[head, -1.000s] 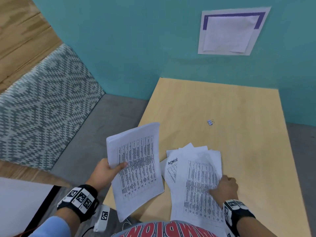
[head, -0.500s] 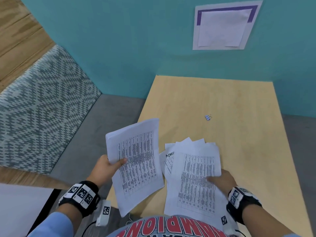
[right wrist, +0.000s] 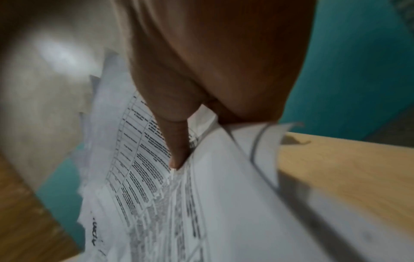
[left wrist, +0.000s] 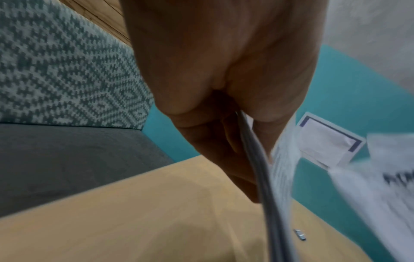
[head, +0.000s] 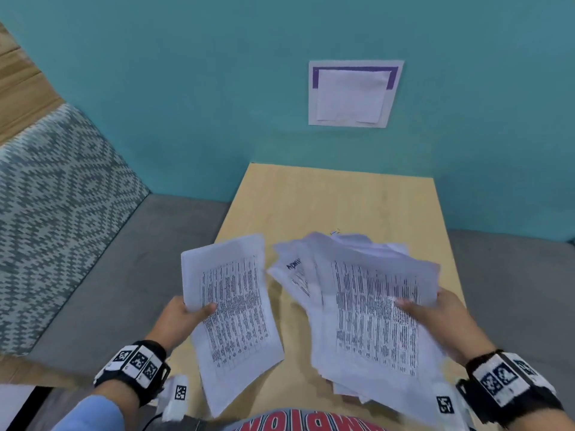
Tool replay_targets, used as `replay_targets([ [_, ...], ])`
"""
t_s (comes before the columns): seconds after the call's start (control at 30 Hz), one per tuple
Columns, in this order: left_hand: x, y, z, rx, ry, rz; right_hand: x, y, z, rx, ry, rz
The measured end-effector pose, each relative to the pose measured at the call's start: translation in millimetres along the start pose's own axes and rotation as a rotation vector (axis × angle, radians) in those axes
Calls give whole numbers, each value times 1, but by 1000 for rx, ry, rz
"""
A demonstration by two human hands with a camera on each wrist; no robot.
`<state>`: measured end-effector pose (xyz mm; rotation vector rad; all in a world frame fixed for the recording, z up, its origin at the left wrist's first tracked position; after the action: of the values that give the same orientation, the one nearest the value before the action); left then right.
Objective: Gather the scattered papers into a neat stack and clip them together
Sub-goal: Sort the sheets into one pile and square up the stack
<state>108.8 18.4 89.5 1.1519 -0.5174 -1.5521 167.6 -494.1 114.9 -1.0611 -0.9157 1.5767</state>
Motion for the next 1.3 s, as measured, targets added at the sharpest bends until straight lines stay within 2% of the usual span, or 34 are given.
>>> replay_targets([
  [0.23,76,87,12,95,-418,122,0,-33,-4,64,-124,-223],
  [0.33,101,113,21,132,-531,159,13,-27,-2,169,-264,-303],
  [0.4,114,124,26,165,-514,158,20,-17,-1,240,-348,-335],
  [0.47,123,129,27,195,-441,149,24,-14,-1,234,-348,-307],
  [0.57,126,138,28,261,-342,176,20,-32,0,88,-233,-275],
  [0.7,128,150,35,347,-296,323,1,-62,12,-104,-117,-240],
  [0.8,144,133,35,271,-349,320,-3,-44,19,-115,-17,-188],
  [0.9,163,100,31,194,-334,208,4,0,19,5,75,-115],
  [0.97,172,89,29,192,-298,185,9,17,16,33,46,-64],
  [1.03,175,88,25,179,-272,215,10,19,14,18,77,-47],
  [1.13,171,100,18,198,-248,284,5,4,15,-87,153,-205],
  [1.23,164,113,17,201,-289,350,6,-8,20,-137,138,-258],
  [1.3,166,107,18,167,-355,331,12,-1,20,-104,104,-259],
])
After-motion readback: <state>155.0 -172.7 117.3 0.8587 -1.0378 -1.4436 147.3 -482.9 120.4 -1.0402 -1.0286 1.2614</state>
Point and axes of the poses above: each hand's wrist, its own z-axis away from the middle knuckle, its own x-axis out of the palm, y = z × x, the point moved 4 cm from there along -z, towards the middle knuckle, and after that the axes turned 2 degrees about -y, right-handed, at the moved point
